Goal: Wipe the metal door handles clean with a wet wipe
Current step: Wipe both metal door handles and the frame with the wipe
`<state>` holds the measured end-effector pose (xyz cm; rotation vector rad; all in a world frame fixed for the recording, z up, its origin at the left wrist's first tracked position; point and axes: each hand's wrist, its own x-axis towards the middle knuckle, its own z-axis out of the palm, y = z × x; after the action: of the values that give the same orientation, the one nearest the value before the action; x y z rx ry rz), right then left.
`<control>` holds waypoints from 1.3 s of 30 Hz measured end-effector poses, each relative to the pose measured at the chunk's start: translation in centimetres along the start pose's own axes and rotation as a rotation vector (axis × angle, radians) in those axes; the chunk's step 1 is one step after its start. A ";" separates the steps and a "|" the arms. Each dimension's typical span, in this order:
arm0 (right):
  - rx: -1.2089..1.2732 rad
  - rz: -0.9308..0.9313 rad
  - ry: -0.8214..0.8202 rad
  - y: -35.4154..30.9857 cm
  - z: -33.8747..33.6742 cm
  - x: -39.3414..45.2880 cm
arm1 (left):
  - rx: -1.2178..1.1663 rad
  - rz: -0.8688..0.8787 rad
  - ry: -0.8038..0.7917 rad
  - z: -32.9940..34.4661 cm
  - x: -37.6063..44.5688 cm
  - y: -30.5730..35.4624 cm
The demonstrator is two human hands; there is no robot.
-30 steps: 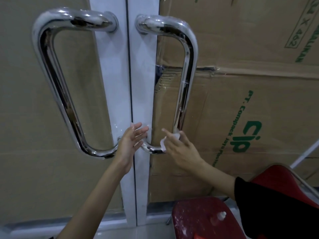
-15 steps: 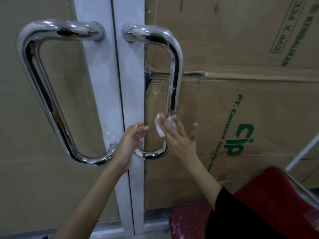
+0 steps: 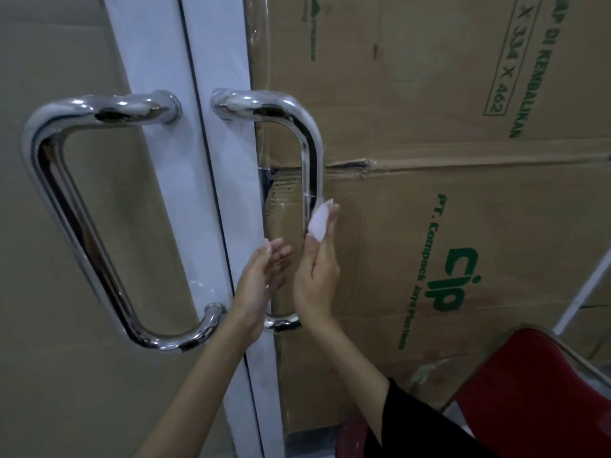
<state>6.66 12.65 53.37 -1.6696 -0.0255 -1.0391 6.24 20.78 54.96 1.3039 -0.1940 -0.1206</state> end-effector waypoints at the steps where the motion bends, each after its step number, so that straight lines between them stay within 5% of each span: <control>1: 0.074 0.141 0.016 -0.3 -0.3 -0.2 | -0.005 0.007 0.003 0.2 0.1 0.2; 6: 0.211 0.640 -0.257 1.5 -4.0 -1.0 | -0.003 0.033 0.047 0.5 0.7 0.9; 9: 0.331 0.593 -0.375 -0.1 -4.8 1.8 | -0.003 0.032 0.056 1.3 1.1 1.2; 13: 0.466 0.469 -0.221 -1.4 -2.9 3.2 | 0.006 0.068 0.043 2.5 1.0 1.5; 16: 0.397 0.598 -0.245 1.9 -3.0 0.6 | 0.025 0.109 0.043 2.6 0.9 1.4; 20: 0.272 0.836 -0.469 3.1 -4.3 1.9 | 0.042 0.100 0.016 2.9 0.9 1.2; 25: 0.534 0.666 -0.376 -0.2 -3.9 4.0 | 0.039 0.208 0.023 2.8 1.0 2.3; 30: 0.361 0.617 -0.295 1.0 -5.2 -2.0 | 0.104 0.210 0.107 1.7 0.1 1.8; 35: 0.442 0.456 -0.154 -1.2 -6.0 -2.1 | 0.246 0.086 -0.228 1.7 -2.8 0.0; 39: 0.325 0.364 -0.351 -3.1 -3.9 -1.6 | 0.081 0.230 -0.256 2.8 -3.6 1.7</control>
<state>1.71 11.49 54.73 -1.4685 -0.1104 -0.4357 2.05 19.24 57.00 1.3348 -0.5705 -0.0836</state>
